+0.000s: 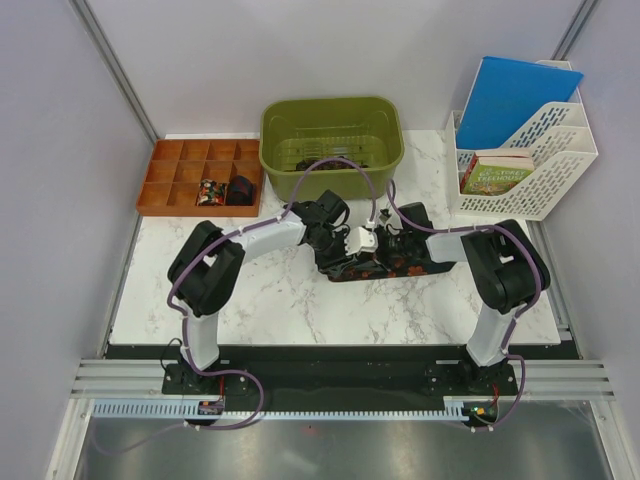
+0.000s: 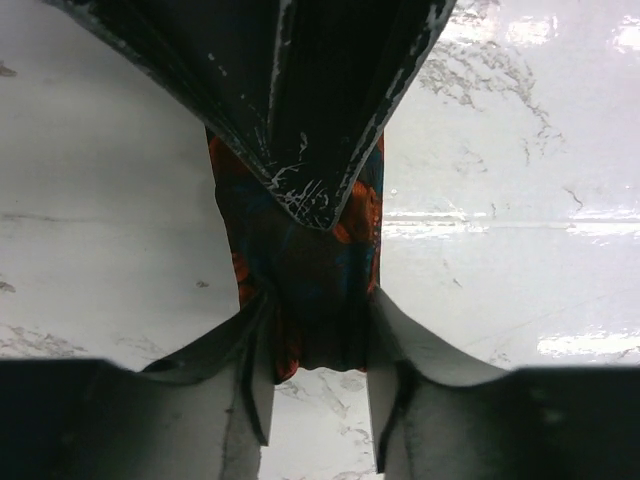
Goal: Roll the ties
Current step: Roll the tie at the center of the board.
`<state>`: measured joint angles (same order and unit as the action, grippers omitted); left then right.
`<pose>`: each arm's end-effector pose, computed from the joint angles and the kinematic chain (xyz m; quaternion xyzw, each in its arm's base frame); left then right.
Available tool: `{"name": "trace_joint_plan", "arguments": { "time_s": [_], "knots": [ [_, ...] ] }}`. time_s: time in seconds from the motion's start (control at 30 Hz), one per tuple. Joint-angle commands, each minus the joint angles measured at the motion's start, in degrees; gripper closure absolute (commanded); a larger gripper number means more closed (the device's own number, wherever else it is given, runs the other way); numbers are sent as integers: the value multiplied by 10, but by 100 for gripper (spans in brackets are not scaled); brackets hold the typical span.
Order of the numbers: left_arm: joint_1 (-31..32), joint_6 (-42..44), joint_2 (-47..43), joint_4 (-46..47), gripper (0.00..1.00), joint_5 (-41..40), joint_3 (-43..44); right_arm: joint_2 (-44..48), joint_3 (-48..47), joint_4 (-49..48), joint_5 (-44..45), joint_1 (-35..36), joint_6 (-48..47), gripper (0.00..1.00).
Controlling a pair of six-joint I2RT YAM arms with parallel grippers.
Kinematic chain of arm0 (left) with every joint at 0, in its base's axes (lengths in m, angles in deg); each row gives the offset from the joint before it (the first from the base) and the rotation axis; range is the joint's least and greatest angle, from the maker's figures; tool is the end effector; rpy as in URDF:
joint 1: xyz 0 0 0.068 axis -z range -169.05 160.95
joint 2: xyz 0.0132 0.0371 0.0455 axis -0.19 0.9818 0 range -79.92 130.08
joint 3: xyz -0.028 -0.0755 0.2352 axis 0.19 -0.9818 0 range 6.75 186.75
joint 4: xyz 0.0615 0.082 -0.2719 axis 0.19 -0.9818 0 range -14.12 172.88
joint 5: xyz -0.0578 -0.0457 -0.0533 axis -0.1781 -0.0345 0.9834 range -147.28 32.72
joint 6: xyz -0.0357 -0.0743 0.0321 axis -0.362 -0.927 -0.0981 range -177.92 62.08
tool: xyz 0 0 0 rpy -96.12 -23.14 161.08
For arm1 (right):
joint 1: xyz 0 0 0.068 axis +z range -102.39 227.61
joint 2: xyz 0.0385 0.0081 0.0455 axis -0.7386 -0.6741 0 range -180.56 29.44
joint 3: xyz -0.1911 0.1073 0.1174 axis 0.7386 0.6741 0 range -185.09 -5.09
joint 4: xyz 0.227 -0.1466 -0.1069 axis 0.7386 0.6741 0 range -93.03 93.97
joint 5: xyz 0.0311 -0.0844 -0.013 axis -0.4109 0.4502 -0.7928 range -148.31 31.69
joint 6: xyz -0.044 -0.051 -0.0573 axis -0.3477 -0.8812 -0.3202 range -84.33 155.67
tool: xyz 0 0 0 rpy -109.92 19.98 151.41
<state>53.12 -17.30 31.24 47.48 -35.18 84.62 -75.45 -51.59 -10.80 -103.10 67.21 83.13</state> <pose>0.2938 -0.3060 0.0982 0.6644 0.7001 -0.1908 0.1789 0.3200 0.1727 0.0406 0.0850 0.8758 0.4711 0.0616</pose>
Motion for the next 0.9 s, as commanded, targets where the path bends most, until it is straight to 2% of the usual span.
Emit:
{"name": "trace_joint_plan", "arguments": {
  "time_s": [0.0,0.1,0.17,0.27,0.33,0.4,0.47,0.63,0.87],
  "knots": [
    [-41,-41,-44,-10,51,78,-31,-21,6,50,14,-15,-51,100],
    [-67,-66,-81,34,45,129,-55,-30,6,50,15,-21,-60,100],
    [-75,-81,-97,71,32,154,-67,-37,6,51,17,-25,-66,100],
    [-87,-100,-118,107,24,179,-87,-43,10,50,18,-33,-71,100],
    [-89,-102,-135,128,15,179,-110,-45,11,50,20,-37,-76,100],
    [-88,-98,-144,159,12,181,-135,-48,11,51,22,-39,-83,100],
    [-88,-96,-150,189,1,182,-150,-52,9,62,27,-39,-93,100],
    [-78,-84,-147,254,0,184,-179,-57,6,77,31,-40,-114,100],
    [-43,-43,-118,299,3,138,-192,-59,2,77,29,-40,-120,100]
  ]
}}
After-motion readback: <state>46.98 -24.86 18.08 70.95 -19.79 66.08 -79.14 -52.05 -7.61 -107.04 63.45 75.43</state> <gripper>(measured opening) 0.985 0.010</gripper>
